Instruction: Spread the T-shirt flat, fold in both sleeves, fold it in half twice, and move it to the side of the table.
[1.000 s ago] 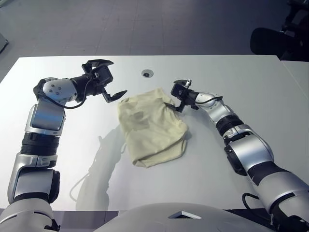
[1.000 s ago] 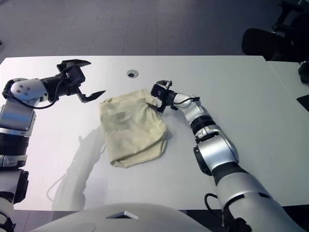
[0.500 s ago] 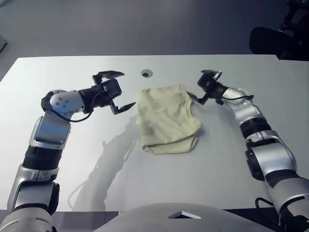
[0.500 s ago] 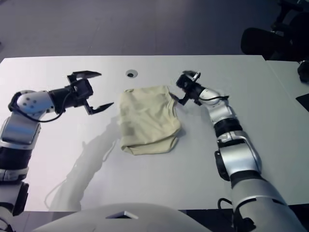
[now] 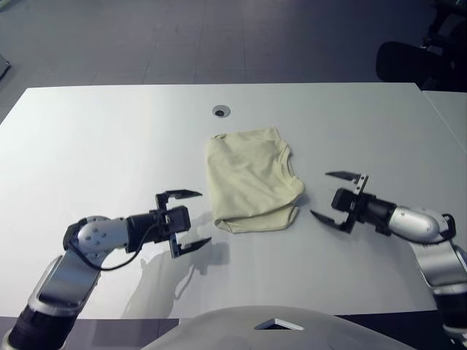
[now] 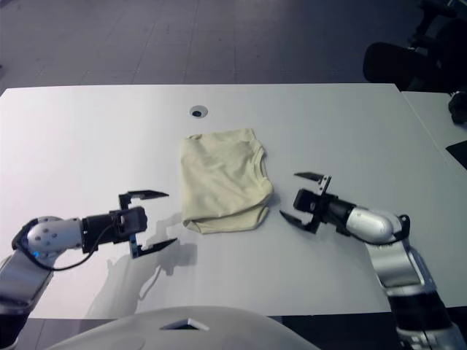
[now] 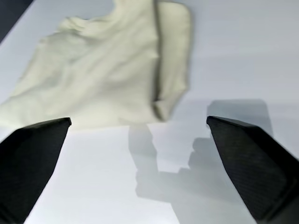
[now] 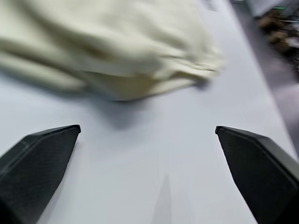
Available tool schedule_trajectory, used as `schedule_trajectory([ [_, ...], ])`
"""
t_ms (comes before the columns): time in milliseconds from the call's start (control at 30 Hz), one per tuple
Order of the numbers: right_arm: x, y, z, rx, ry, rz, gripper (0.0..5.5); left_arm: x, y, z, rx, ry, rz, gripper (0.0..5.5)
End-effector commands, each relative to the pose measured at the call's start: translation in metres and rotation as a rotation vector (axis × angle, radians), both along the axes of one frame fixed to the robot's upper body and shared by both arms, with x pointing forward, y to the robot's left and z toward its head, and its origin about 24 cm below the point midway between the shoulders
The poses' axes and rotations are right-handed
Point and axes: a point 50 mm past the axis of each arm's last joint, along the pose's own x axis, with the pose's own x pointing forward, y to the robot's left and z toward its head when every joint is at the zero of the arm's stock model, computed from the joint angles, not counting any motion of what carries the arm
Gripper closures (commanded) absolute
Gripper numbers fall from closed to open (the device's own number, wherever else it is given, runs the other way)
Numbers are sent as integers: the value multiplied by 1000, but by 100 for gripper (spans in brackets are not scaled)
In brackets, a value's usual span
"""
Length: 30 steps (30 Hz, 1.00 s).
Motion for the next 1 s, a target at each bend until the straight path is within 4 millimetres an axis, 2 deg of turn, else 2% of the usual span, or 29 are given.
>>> schedule_trajectory([
  [33,-27,14,14,-108,26,129,11,-11,-18,-13,162,-101,-139,10],
  [133,-31,22,9,-134,26,174,11,-4,-28,-30,224,-192,-145,10],
  [233,-27,29,-1,-190,-37,238,11,2,-31,-44,306,-274,-170,10],
  [467,-9,37,-31,-298,-187,347,11,10,-32,-51,361,-337,-178,10],
  [633,2,43,-46,-303,-227,361,11,26,-33,-53,373,-338,-168,10],
  [867,12,35,-57,-347,-237,362,10,36,-36,-60,356,-297,-165,129],
  [1000,19,34,-58,-346,-246,366,83,36,-38,-62,342,-278,-160,216],
])
